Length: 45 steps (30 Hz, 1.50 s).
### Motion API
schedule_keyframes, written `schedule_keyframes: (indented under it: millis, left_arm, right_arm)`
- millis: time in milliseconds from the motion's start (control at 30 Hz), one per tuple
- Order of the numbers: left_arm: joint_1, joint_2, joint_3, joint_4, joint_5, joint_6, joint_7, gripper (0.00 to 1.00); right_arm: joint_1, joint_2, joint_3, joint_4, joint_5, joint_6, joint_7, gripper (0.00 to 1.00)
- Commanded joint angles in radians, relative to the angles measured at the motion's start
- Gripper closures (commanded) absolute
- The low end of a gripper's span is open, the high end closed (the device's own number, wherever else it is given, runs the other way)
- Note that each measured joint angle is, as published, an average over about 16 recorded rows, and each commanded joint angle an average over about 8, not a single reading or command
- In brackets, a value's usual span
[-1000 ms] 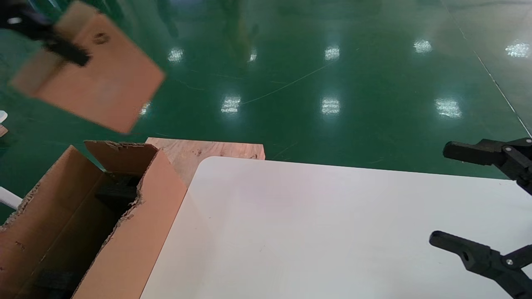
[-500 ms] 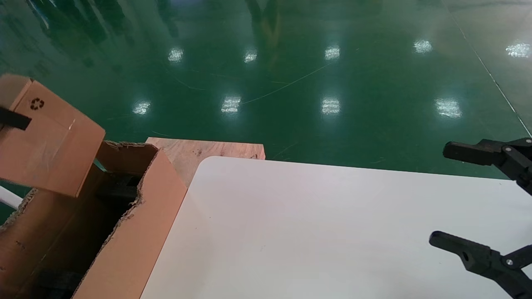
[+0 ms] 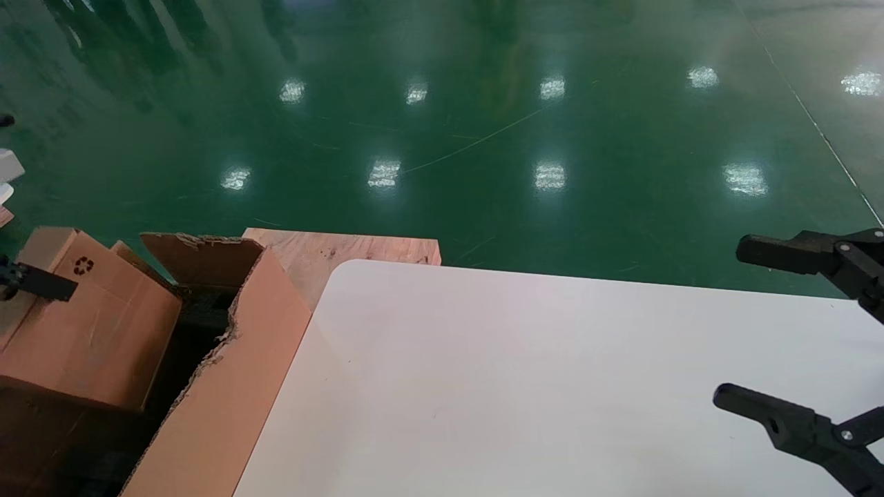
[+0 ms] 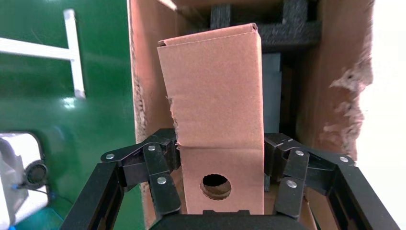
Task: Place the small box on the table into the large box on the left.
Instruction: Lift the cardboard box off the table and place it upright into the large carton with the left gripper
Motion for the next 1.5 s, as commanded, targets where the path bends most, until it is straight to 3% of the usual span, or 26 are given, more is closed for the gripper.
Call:
schedule_keyframes:
  millis: [33,600,1433,1500]
  left_arm:
    - [0.031,-0.004,0.008,0.028,-0.012,-0.021,0.011,1.00]
    - [0.228,0.031,0.033,0.152,-0.140,-0.092,0.118,1.00]
    - [0.373,0.051,0.085,0.365,-0.090,-0.185,0.240,1.00]
    - [0.386,0.054,0.085,0.382,-0.095,-0.189,0.248,0.89]
  right_arm:
    - [0.000,0.000,0.000,0.000,0.000,0.000,0.000,0.00]
    - [0.000,0.000,0.000,0.000,0.000,0.000,0.000,0.00]
    - [0.000,0.000,0.000,0.000,0.000,0.000,0.000,0.00]
    - [0.000,0.000,0.000,0.000,0.000,0.000,0.000,0.00]
